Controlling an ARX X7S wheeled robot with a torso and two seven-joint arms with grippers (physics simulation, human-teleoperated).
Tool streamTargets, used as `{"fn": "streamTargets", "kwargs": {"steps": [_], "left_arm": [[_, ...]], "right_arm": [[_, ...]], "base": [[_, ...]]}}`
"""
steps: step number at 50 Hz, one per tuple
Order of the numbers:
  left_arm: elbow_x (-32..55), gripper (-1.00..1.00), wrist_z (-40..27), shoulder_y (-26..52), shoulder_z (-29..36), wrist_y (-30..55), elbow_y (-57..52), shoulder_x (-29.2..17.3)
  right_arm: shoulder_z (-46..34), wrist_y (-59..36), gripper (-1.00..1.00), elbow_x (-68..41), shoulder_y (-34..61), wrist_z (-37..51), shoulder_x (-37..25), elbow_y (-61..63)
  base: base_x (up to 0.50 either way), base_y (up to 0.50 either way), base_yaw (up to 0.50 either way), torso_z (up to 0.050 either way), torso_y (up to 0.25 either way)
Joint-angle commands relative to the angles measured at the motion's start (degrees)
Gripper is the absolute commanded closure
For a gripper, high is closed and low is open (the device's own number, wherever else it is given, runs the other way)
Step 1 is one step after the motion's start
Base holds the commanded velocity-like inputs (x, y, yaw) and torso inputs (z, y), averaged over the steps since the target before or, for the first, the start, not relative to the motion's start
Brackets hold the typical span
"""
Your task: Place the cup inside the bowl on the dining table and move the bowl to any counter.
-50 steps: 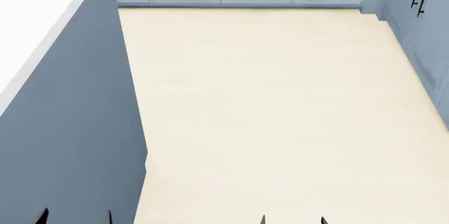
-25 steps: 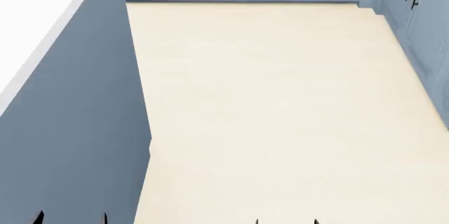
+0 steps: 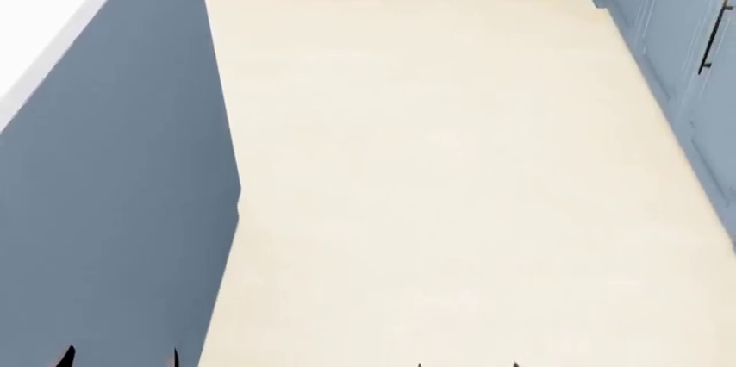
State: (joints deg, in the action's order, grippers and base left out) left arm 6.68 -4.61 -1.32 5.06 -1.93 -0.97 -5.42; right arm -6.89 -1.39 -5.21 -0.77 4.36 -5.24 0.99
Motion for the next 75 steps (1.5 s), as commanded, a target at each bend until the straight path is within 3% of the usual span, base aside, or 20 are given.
{"fn": "streamTargets", "kwargs": {"steps": [1, 28, 75], "left_arm": [[0.7, -1.00, -0.7, -0.2, 0.8, -0.2, -0.2, -0.9], [2.2, -1.00, -1.9, -0.6, 2.0, -1.0, -0.3, -2.3], [3.8, -1.00, -3.7, -0.7, 3.9, -1.6, -0.5, -4.1]], "right_arm": [[-0.8, -0.6, -1.00, -0.8, 0.2, 1.0, -0.6, -0.1], [-1.9, 0.5, -1.00, -2.7, 0.2, 2.6, -1.7, 0.5], [-4.6, 0.2, -1.00, -4.3, 0.5, 4.4, -3.6, 0.2]], "base": [[-0.50, -0.12, 0.00, 0.000, 0.000], [-0.50, -0.04, 0.00, 0.000, 0.000], [-0.50, 0.16, 0.00, 0.000, 0.000]]}}
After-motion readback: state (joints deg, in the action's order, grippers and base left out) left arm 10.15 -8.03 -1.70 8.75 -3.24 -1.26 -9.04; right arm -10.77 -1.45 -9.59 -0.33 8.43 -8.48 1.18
